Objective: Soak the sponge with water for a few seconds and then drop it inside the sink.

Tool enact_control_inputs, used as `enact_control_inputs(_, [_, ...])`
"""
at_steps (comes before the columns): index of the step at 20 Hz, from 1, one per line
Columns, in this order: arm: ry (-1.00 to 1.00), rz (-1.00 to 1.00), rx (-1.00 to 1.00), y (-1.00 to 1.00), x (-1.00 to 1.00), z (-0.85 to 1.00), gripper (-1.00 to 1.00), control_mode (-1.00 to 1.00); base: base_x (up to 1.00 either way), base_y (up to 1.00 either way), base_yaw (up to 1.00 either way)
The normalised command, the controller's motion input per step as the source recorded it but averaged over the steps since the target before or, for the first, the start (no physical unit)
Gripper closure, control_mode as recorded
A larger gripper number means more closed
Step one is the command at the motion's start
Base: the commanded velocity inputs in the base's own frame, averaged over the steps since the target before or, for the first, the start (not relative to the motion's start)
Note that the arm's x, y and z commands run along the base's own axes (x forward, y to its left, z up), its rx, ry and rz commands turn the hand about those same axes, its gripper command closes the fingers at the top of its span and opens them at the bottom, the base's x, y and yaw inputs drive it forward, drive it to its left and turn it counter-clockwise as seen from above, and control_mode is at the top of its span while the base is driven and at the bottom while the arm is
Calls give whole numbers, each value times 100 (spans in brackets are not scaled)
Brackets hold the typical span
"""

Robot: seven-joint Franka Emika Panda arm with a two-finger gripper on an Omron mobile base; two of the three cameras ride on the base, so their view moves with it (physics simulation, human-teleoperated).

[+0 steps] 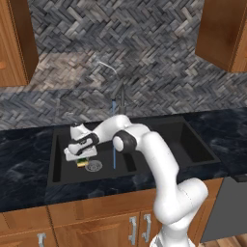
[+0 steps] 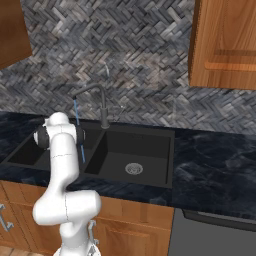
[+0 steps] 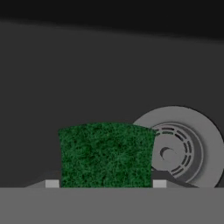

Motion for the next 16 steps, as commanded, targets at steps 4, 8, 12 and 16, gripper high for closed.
enact_control_inputs(4, [4,0,1,0,0,-21,100,-100,0,0,0])
enact_control_inputs(8, [3,0,0,0,0,-2,100,-100,0,0,0])
enact_control_inputs(12, [4,0,1,-1,0,0,-100,-100,0,0,0])
enact_control_inputs(16, [0,0,0,0,0,0,-100,-100,0,0,0])
